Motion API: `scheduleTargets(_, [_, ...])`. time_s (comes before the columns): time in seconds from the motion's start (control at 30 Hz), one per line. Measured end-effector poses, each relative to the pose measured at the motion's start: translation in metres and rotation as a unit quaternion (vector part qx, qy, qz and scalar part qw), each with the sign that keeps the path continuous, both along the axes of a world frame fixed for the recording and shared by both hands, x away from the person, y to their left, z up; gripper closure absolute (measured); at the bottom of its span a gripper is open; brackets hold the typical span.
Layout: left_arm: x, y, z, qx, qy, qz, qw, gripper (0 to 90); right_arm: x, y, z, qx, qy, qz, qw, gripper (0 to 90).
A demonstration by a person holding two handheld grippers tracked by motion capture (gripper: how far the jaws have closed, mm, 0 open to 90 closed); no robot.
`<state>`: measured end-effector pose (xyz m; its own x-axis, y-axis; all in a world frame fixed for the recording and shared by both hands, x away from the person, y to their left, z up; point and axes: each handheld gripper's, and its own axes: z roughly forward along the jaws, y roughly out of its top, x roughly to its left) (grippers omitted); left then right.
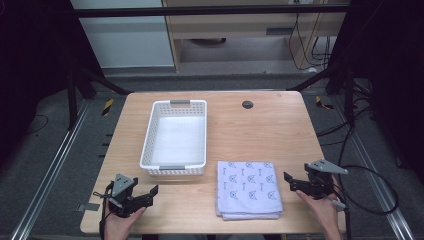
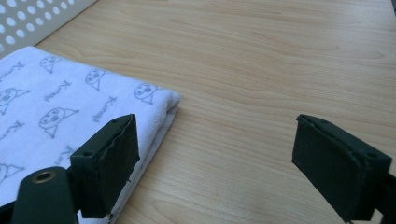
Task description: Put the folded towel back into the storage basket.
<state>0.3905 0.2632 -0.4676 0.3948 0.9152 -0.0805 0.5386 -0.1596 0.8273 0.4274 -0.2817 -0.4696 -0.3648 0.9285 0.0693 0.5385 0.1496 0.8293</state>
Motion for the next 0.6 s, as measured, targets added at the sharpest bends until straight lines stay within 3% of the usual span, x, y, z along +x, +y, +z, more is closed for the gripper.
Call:
scheduleTargets(0.13, [-0.001, -0.003, 0.0, 0.005, 0.001, -0.008, 1.0, 18.3, 0.0, 0.002, 0.001, -0.001, -0.001, 0.003, 1.0, 15.1])
scheduleTargets(0.4, [-0.003, -0.011, 0.004, -0.005, -0.006, -0.018, 0.9998, 18.8, 0.0, 0.006, 0.002, 0.003, -0.004, 0.01, 0.9999, 15.4])
scheduleTargets(0.6, [-0.006, -0.019, 0.008, -0.007, -0.019, -0.027, 0.9994, 19.1, 0.0, 0.01, 0.007, 0.001, -0.021, 0.019, 0.9996, 15.5])
